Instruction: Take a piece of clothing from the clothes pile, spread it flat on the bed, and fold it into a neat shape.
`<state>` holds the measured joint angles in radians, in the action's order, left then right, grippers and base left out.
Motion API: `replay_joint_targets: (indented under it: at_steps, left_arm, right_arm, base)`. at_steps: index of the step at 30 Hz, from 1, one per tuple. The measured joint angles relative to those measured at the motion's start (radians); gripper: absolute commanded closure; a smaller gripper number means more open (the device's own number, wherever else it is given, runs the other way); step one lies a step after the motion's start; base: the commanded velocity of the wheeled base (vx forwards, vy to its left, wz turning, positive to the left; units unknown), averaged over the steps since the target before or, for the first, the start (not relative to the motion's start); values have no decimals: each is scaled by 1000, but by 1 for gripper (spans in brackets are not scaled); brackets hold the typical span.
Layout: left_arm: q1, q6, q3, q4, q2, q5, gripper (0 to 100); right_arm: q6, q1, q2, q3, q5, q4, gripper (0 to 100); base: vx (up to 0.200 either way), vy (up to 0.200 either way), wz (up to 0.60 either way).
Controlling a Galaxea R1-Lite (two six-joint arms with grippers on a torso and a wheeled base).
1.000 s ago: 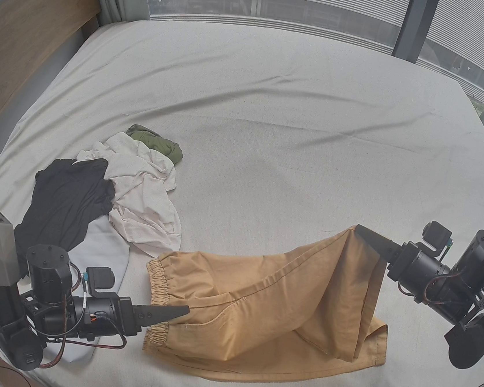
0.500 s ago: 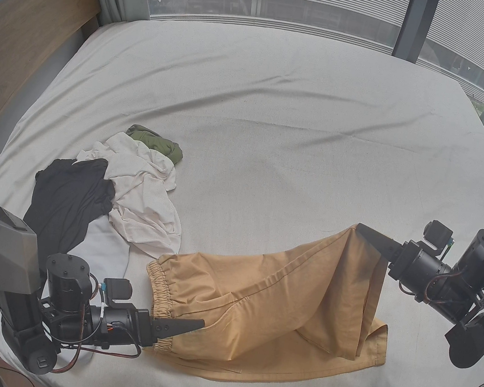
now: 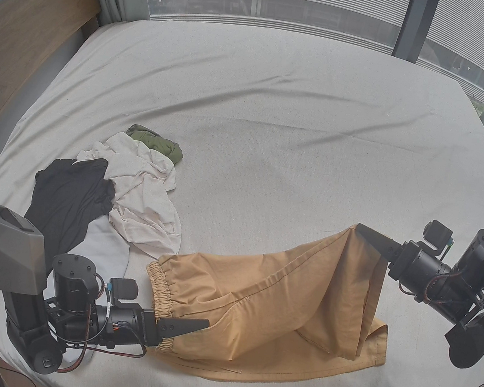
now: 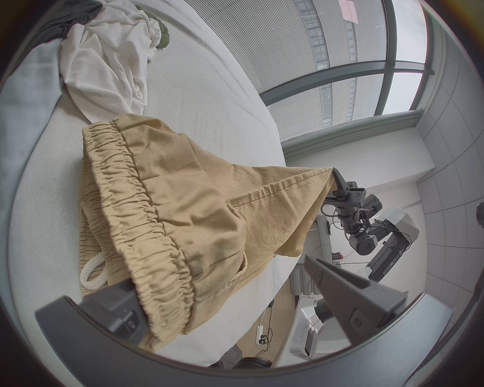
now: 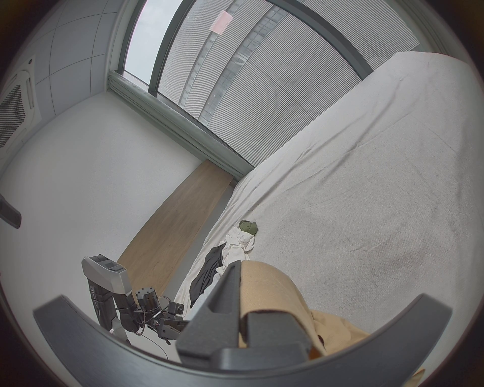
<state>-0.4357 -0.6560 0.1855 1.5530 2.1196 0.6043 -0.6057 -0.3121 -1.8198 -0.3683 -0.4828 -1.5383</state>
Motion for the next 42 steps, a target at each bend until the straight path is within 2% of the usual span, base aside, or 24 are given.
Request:
replay_joint_targets:
  at_steps: [12, 24, 42]
  left_arm:
    - [16, 4, 11, 0, -8, 0, 100]
    - [43, 3, 36, 0, -94, -1, 100]
    - [140, 0, 113, 0, -223, -2, 100]
  right_arm:
    - [0, 2, 0, -3, 0, 0, 100]
    - [-7, 16, 4, -9, -11, -1, 100]
    - [-43, 93, 50, -31, -57, 0, 100]
  base:
    - [0, 0, 0]
    - [0, 0, 0]
    - [0, 0, 0]
